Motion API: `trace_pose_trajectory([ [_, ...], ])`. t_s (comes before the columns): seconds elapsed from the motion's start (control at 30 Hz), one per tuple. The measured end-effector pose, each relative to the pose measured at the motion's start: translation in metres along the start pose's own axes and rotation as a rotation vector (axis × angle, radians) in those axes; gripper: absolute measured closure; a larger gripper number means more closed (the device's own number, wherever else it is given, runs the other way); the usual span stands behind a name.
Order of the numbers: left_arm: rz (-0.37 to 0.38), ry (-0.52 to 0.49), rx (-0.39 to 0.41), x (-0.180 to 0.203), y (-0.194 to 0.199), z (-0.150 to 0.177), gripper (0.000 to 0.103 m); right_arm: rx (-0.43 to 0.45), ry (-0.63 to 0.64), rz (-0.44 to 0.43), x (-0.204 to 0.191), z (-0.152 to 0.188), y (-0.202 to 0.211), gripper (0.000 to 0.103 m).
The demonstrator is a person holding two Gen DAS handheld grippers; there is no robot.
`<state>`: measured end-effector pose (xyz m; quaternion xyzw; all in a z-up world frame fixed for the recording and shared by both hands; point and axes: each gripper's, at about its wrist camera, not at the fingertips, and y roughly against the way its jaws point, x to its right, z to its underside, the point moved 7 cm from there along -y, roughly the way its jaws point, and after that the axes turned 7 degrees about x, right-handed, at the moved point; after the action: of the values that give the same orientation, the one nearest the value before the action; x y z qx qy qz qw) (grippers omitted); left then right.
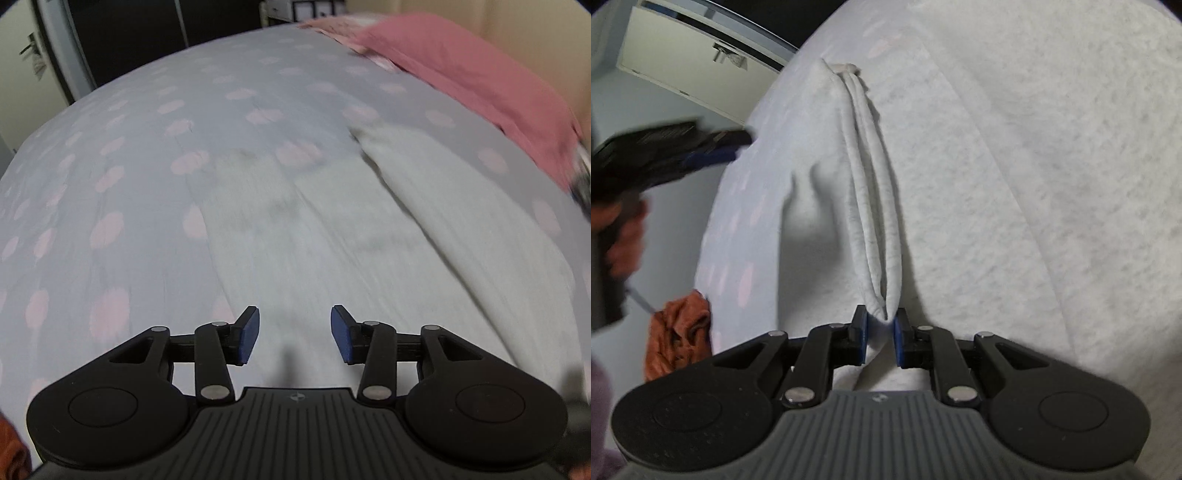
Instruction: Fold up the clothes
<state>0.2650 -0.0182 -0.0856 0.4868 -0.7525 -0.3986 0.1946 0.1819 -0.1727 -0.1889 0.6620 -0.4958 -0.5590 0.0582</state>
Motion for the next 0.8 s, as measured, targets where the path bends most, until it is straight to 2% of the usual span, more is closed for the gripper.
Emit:
trace_pose_trajectory([
  [0.07, -0.007, -0.024, -0.002, 0.012, 0.014, 0.018, 0.062, -0.002, -0.014, -0.001, 0.011, 0.004, 0.001, 0.087],
  [0.17, -0.002, -0.016, 0.002, 0.026, 0.031, 0.041, 0.062, -0.01, 0.005, 0.012, 0.008, 0.005, 0.009, 0.082],
  [0.23, 0.009, 0.021, 0.005, 0.032, 0.042, 0.052, 0.062, -0.004, 0.022, 0.025, 0.007, 0.004, 0.02, 0.071],
  [0.37, 0.016, 0.157, 0.059, 0.042, 0.067, 0.062, 0.062, 0.015, 0.048, 0.049, 0.008, -0.002, 0.043, 0.069],
  [0.43, 0.017, 0.186, 0.089, 0.055, 0.078, 0.065, 0.062, 0.025, 0.062, 0.055, 0.007, -0.007, 0.056, 0.069],
  [0.63, 0.062, 0.241, 0.131, 0.089, 0.089, 0.081, 0.059, 0.024, 0.238, 0.121, 0.003, -0.03, 0.092, 0.061],
  [0.73, 0.043, 0.253, 0.119, 0.09, 0.085, 0.089, 0.059, 0.032, 0.304, 0.152, 0.014, -0.048, 0.116, 0.057],
  [0.8, 0.03, 0.273, 0.11, 0.086, 0.081, 0.092, 0.059, 0.038, 0.329, 0.216, 0.031, -0.062, 0.128, 0.057],
])
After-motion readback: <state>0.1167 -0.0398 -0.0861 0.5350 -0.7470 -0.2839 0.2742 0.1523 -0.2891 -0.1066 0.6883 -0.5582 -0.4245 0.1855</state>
